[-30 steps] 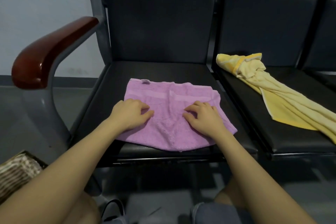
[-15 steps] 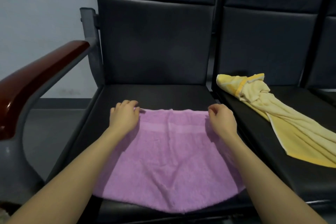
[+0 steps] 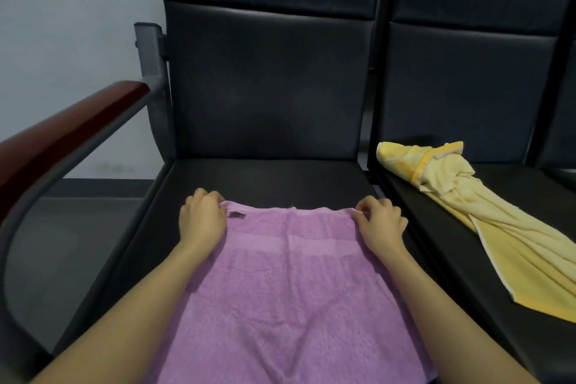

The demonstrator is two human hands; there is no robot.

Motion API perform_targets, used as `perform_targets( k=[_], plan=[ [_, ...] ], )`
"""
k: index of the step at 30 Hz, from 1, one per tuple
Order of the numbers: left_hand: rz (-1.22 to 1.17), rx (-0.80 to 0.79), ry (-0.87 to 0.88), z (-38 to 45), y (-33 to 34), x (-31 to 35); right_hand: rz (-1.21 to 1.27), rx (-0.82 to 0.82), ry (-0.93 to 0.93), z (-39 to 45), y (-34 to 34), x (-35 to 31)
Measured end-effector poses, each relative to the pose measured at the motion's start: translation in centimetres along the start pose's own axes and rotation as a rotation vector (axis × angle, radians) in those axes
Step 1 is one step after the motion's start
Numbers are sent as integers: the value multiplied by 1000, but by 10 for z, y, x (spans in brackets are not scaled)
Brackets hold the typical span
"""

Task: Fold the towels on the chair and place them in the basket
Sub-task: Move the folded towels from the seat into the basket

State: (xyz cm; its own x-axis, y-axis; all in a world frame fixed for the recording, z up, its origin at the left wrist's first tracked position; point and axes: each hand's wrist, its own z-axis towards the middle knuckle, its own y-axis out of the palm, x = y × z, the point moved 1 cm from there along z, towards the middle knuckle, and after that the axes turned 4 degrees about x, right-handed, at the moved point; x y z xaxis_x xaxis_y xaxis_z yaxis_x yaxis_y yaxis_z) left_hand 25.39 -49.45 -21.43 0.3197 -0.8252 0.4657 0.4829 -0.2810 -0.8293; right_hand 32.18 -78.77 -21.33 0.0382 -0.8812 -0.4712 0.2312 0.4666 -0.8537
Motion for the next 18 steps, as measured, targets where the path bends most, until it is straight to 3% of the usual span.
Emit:
perform_targets(
  k=[4,11,18],
  plan=[
    [-135,63,20,-9,-22,6,93,57,-113,-12,-14,-7],
    [-404,77,16,-29,-53,12,353,165,-96,-42,-44,-12],
    [-646,142,-34,-59,-62,19,727,121,-93,-62,-61,-10]
  ],
)
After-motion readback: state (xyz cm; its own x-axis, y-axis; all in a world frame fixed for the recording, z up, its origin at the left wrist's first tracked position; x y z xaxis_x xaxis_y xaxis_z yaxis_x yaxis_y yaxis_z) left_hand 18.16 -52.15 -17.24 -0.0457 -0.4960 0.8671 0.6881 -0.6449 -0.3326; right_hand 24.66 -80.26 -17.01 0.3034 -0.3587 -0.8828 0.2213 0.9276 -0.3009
